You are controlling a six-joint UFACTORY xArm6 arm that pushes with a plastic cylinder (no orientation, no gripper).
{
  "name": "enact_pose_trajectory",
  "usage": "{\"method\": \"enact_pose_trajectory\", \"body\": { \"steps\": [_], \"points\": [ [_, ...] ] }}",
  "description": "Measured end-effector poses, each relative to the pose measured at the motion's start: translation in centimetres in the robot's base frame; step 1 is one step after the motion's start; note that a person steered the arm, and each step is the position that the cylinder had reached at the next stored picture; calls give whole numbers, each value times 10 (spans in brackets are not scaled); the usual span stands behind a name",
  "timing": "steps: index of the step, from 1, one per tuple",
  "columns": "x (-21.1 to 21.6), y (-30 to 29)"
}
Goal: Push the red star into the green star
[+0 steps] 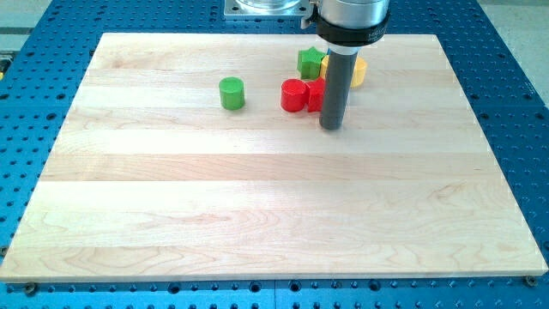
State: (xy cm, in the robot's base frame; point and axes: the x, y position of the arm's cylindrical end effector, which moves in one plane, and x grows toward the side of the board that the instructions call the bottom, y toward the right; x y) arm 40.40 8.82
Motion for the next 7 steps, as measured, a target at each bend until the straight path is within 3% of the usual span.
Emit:
{"method": "enact_pose_trajectory", "body": {
  "steps": [2, 3, 7],
  "points": [
    [-19, 16],
    [-23, -17],
    [-40, -43]
  ]
}}
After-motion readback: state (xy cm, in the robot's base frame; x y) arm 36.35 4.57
